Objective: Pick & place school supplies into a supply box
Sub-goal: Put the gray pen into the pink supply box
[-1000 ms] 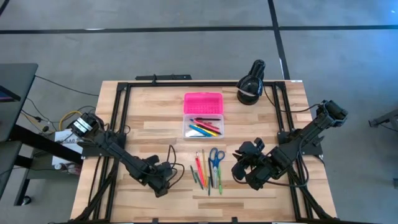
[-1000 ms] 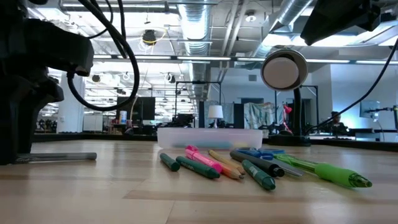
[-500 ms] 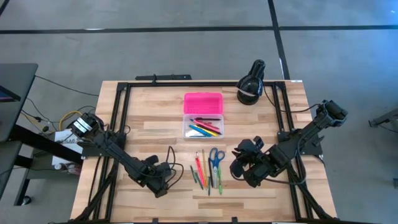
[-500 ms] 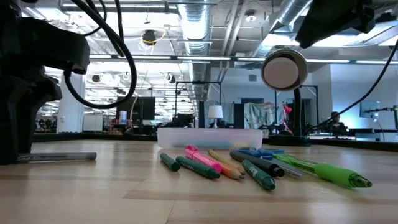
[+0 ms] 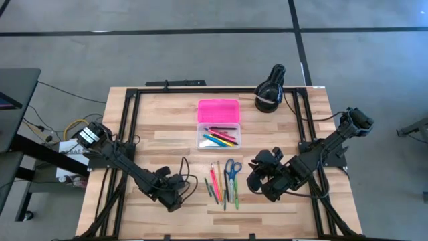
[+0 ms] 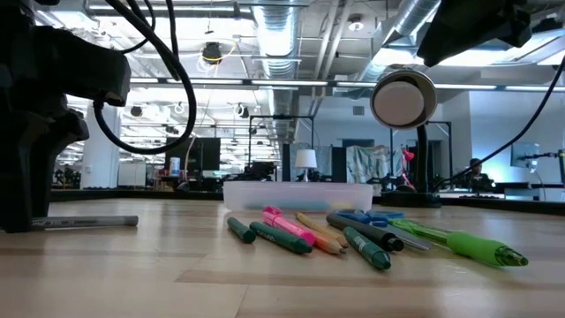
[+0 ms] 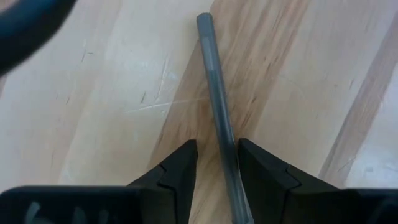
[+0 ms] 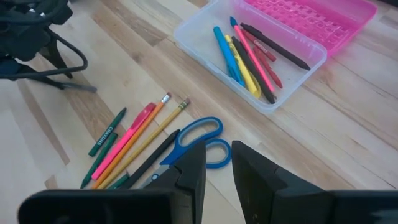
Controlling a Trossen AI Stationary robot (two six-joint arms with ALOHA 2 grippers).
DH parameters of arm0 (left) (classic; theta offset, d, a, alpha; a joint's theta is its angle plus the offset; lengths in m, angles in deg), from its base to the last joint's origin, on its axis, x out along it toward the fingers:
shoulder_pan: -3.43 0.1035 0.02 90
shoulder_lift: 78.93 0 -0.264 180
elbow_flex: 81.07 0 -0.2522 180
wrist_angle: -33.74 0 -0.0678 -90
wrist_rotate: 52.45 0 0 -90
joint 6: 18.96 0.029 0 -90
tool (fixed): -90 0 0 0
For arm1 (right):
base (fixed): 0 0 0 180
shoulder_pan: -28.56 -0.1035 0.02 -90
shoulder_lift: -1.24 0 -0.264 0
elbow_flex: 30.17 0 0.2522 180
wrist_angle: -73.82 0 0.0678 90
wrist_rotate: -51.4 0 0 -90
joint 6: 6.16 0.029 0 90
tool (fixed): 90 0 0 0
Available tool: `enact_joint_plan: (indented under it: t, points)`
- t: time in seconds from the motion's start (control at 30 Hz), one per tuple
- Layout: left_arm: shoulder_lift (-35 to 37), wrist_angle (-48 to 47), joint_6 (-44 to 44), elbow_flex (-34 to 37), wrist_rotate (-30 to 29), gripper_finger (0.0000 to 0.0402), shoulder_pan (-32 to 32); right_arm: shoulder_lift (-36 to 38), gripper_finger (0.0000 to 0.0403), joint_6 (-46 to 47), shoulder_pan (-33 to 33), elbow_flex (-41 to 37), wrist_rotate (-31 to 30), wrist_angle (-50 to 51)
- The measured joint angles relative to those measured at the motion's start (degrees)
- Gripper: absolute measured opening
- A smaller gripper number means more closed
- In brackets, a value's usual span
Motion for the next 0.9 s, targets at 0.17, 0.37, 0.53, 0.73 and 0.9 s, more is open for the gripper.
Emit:
enact_joint_plan:
  t: [0.17,0.37,0.53,0.73,0.9]
  points:
    - [-0.10,-1.07,-1.68,-0.32,-0.75,0.0113,-0.43,0.00,0.0070,-0.02,0.00,0.00,0.00,-0.59]
    - [-0.13,-4.70,-2.96,-0.52,-1.30,0.0113,-0.06,0.00,0.0070,-0.04,0.00,0.00,0.00,-0.59]
    - [-0.07,-2.16,-2.98,-0.07,-1.37,0.0113,0.56,0.00,0.0070,-0.09,0.00,0.00,0.00,-0.59]
    - [-0.02,2.15,-7.27,0.13,-2.17,0.0114,0.56,0.00,0.0070,-0.92,0.00,0.00,-0.01,-0.62]
    - [-0.15,2.10,-9.04,-0.52,-0.69,0.0115,0.75,0.00,0.0070,-1.54,0.00,0.00,-0.02,-0.76]
